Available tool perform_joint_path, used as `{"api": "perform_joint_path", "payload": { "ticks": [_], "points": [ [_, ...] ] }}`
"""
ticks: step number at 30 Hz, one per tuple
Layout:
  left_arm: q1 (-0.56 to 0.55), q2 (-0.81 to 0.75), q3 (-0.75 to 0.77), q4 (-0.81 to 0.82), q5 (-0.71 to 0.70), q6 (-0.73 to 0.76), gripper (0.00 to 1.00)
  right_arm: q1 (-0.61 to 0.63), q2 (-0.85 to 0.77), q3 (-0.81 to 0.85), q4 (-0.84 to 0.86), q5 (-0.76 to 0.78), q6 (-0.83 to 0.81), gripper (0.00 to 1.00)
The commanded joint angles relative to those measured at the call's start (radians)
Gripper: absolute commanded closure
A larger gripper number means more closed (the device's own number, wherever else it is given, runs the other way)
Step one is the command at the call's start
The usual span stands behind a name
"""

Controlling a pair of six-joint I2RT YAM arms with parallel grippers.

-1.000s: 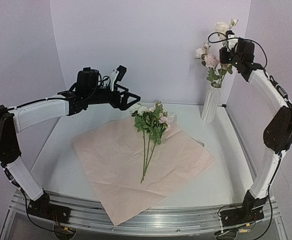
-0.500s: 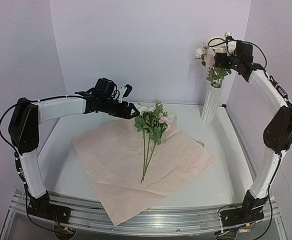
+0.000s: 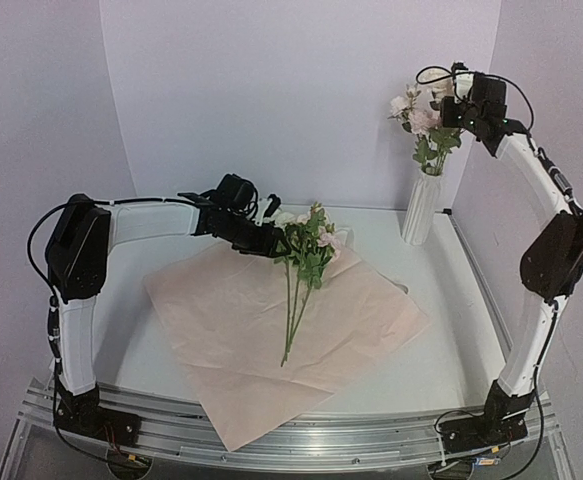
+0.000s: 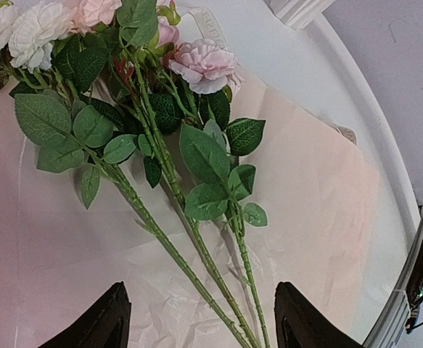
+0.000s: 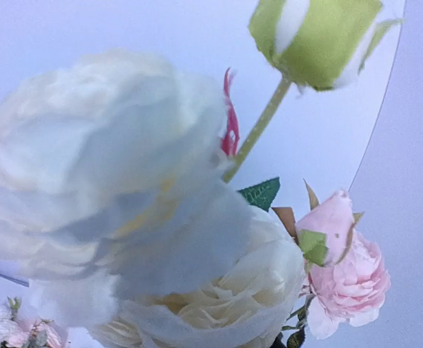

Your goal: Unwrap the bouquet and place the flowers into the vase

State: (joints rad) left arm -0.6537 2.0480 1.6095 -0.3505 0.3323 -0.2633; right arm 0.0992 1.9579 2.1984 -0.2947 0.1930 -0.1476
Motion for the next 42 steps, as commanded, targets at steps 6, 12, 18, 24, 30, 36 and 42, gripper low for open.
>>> {"api": "perform_joint_path", "payload": {
  "ticks": [6, 12, 18, 24, 30, 36, 42],
  "points": [
    [0.004, -0.031, 0.028, 0.007, -0.018, 0.010, 0.33, -0.010, 0.018, -0.130, 0.029, -0.032, 0.041, 1.00],
    [0.003, -0.023, 0.013, 0.028, -0.008, 0.003, 0.34, -0.018, -0.025, -0.296, 0.101, -0.042, 0.103, 1.00],
    [-0.022, 0.035, 0.029, 0.051, -0.037, 0.003, 0.35, -0.022, -0.024, -0.312, 0.115, -0.043, 0.111, 0.94],
    [-0.053, 0.143, 0.071, 0.033, -0.087, -0.035, 0.38, -0.022, -0.029, -0.261, 0.113, -0.042, 0.091, 0.71],
    [-0.054, 0.231, 0.130, 0.020, -0.149, -0.118, 0.47, -0.022, -0.064, -0.248, 0.107, -0.058, 0.092, 0.38],
    [-0.058, 0.305, 0.191, -0.046, -0.185, -0.149, 0.59, -0.020, -0.137, -0.284, 0.102, -0.056, 0.089, 0.14],
    [-0.058, 0.341, 0.218, -0.124, -0.203, -0.200, 0.77, -0.019, -0.207, -0.307, 0.102, -0.067, 0.072, 0.11]
  ]
}}
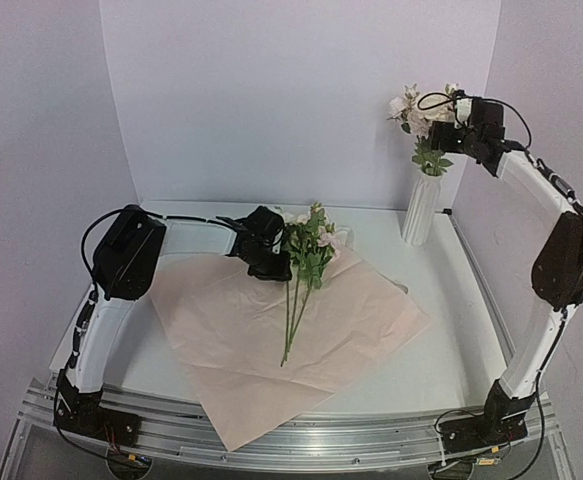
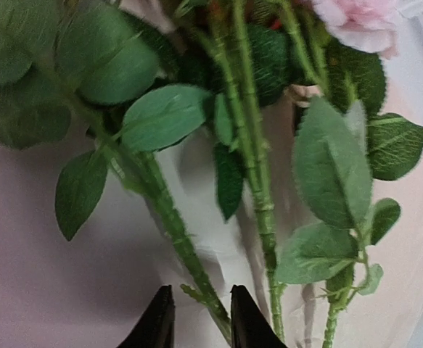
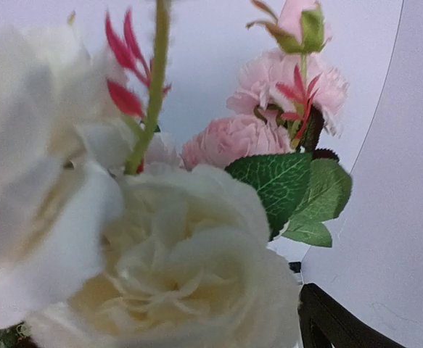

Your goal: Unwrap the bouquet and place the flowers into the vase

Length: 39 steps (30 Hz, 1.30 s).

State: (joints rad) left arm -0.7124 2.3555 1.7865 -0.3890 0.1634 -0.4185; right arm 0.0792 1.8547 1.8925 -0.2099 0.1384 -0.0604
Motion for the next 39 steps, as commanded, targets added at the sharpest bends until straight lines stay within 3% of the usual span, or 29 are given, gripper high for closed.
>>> {"api": "perform_joint_path", "payload": {
  "ticks": [1, 4, 7, 14, 20, 26, 30, 35, 39],
  "points": [
    [0.001, 0.039, 0.052, -0.101, -0.039, -0.048, 0.78, 0.002, -0.113, -0.001, 0.017, -0.014, -0.018, 0.11],
    [0.001, 0.079, 0.105, -0.160, -0.056, -0.056, 0.84, 0.005, -0.140, -0.002, 0.016, -0.011, -0.028, 0.10],
    [0.003, 0.091, 0.109, -0.171, -0.066, -0.063, 0.99, 0.007, -0.171, -0.018, 0.011, -0.008, -0.035, 0.06],
    [0.071, -0.039, 0.056, -0.168, 0.015, -0.165, 1.00, 0.012, -0.256, -0.083, -0.039, -0.067, -0.025, 0.04],
    [0.105, -0.179, 0.074, -0.158, 0.116, -0.181, 1.00, 0.026, -0.282, -0.092, -0.075, -0.231, 0.018, 0.02],
    [0.138, -0.330, -0.051, -0.017, 0.222, -0.103, 1.00, 0.220, -0.244, -0.060, -0.126, -0.303, 0.063, 0.02],
    [0.168, -0.411, -0.172, 0.080, 0.283, -0.078, 1.00, 0.361, -0.124, -0.054, -0.101, -0.331, 0.335, 0.02],
    [0.177, -0.467, -0.287, 0.172, 0.340, -0.111, 1.00, 0.474, 0.142, -0.044, 0.074, -0.475, 0.869, 0.05],
    [0.176, -0.493, -0.308, 0.209, 0.354, -0.112, 1.00, 0.510, 0.314, 0.016, 0.161, -0.513, 1.030, 0.06]
  ]
}}
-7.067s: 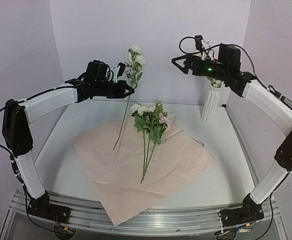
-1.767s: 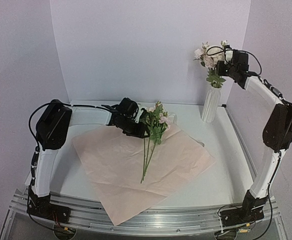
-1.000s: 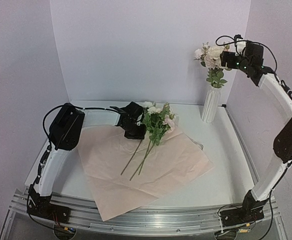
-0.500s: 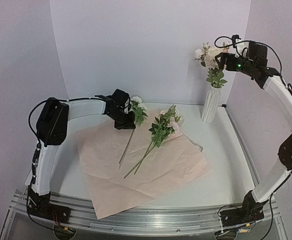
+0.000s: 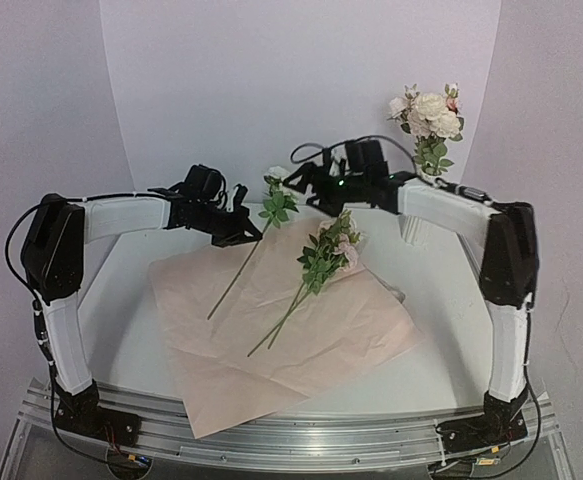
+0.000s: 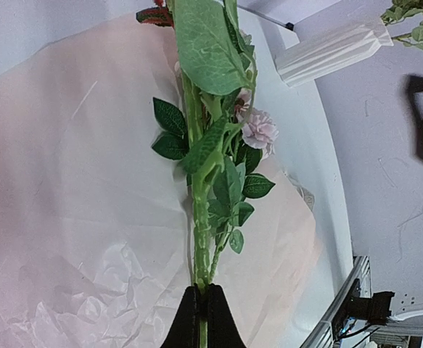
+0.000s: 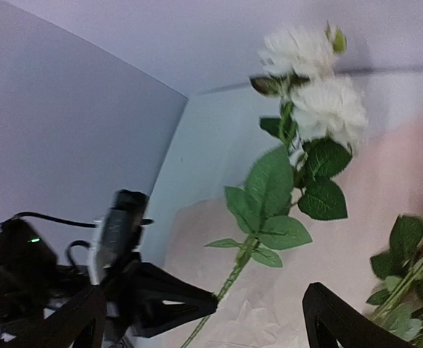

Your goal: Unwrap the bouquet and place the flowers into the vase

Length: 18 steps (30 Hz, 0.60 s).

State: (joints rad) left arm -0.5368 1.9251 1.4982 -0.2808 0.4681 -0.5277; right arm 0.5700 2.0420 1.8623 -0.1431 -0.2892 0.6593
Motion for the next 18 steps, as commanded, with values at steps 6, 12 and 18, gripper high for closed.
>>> {"api": "perform_joint_path", "payload": {
  "ticks": [6, 12, 18],
  "points": [
    [0.000, -0.068, -0.068, 0.110, 0.045, 0.003, 1.00, 0.052, 0.256, 0.109, 0.136, -0.151, 0.391, 0.08],
    [0.000, -0.040, -0.070, 0.116, 0.051, -0.003, 1.00, 0.061, 0.327, 0.062, 0.300, -0.189, 0.532, 0.16],
    [-0.002, -0.007, -0.058, 0.118, 0.048, -0.004, 1.00, 0.068, 0.413, 0.085, 0.338, -0.218, 0.654, 0.19]
  ]
}}
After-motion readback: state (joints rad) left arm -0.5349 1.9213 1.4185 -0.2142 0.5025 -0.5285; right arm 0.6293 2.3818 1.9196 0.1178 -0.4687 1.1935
